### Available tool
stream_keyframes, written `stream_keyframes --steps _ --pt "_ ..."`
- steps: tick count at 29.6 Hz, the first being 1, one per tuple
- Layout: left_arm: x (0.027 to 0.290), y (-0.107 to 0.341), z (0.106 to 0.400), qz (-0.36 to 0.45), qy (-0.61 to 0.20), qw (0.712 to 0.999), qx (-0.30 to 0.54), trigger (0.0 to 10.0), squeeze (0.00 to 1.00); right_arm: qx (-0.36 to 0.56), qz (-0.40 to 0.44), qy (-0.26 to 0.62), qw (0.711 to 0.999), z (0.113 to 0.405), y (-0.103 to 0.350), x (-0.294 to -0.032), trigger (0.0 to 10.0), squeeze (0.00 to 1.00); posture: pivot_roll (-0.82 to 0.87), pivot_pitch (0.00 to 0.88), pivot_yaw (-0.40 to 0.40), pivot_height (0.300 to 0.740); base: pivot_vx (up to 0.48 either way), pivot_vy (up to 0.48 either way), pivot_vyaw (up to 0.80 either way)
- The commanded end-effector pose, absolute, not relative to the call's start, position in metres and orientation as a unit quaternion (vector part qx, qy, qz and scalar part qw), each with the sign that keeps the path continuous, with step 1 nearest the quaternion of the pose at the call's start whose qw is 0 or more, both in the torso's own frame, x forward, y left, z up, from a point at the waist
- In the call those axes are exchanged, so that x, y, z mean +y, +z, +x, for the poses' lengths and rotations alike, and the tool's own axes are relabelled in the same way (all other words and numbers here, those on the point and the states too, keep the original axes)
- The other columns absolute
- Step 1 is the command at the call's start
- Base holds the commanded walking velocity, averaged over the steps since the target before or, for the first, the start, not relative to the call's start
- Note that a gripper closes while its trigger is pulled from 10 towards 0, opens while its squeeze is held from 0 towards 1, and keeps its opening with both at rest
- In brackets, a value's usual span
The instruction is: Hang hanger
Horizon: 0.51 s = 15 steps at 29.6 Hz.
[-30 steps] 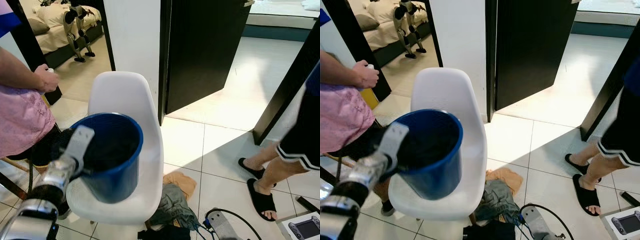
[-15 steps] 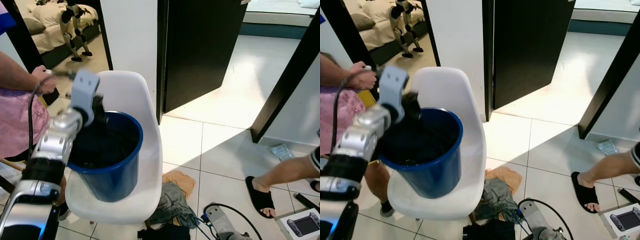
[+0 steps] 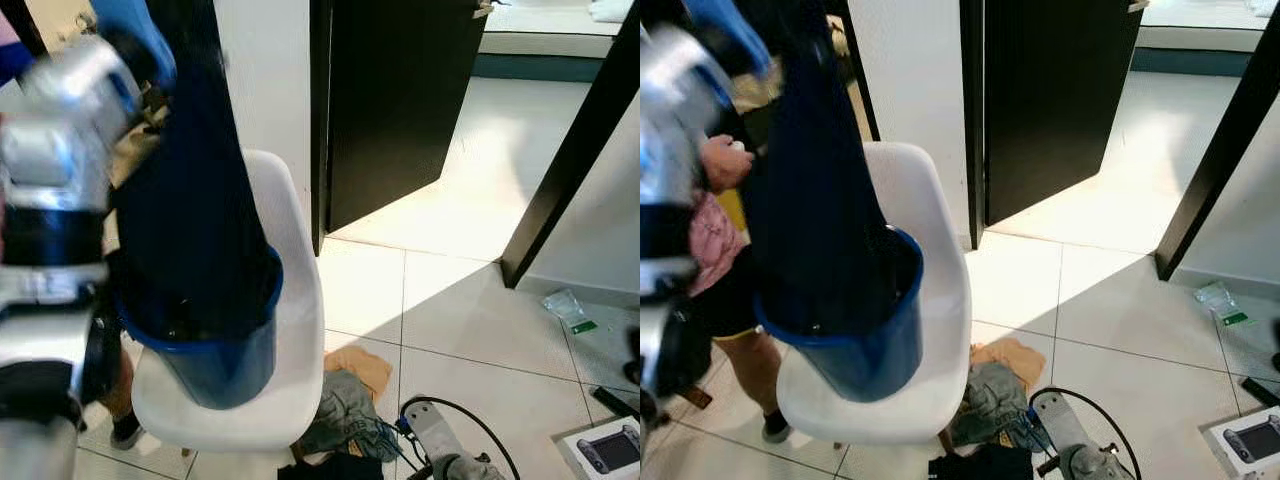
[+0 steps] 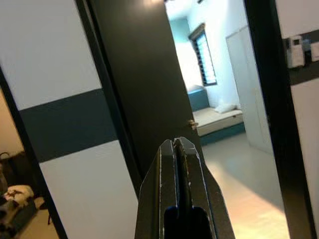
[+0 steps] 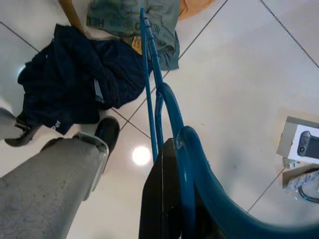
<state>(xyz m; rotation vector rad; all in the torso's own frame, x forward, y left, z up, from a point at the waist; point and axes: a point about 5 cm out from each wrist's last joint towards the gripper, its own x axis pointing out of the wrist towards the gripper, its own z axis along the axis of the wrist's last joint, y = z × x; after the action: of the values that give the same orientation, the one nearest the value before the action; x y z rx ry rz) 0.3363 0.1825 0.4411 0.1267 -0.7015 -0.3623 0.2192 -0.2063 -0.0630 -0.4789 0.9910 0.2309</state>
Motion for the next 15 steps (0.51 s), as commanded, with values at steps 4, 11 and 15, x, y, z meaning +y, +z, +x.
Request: stream_keyframes --steps 4,11,15 --pt "0.192 0.484 0.319 0.058 -0.162 0.902 -0.395 0.0 0.0 0.473 -0.228 0.113 0.844 0.217 -0.065 -0.203 10.0 0.0 0.03 0.0 0.038 0.74 0.0 0.0 0.0" --pt "0.195 0.494 0.312 0.036 -0.159 0.898 -0.408 0.0 0.0 0.472 -0.227 0.114 0.844 0.216 -0.066 -0.201 10.0 0.0 0.03 0.0 0.044 0.74 0.0 0.0 0.0" --pt "0.2 0.485 0.315 0.015 -0.149 0.907 -0.394 0.0 0.0 0.471 -0.228 0.114 0.844 0.217 -0.066 -0.2 10.0 0.0 0.03 0.0 0.044 0.74 0.0 0.0 0.0"
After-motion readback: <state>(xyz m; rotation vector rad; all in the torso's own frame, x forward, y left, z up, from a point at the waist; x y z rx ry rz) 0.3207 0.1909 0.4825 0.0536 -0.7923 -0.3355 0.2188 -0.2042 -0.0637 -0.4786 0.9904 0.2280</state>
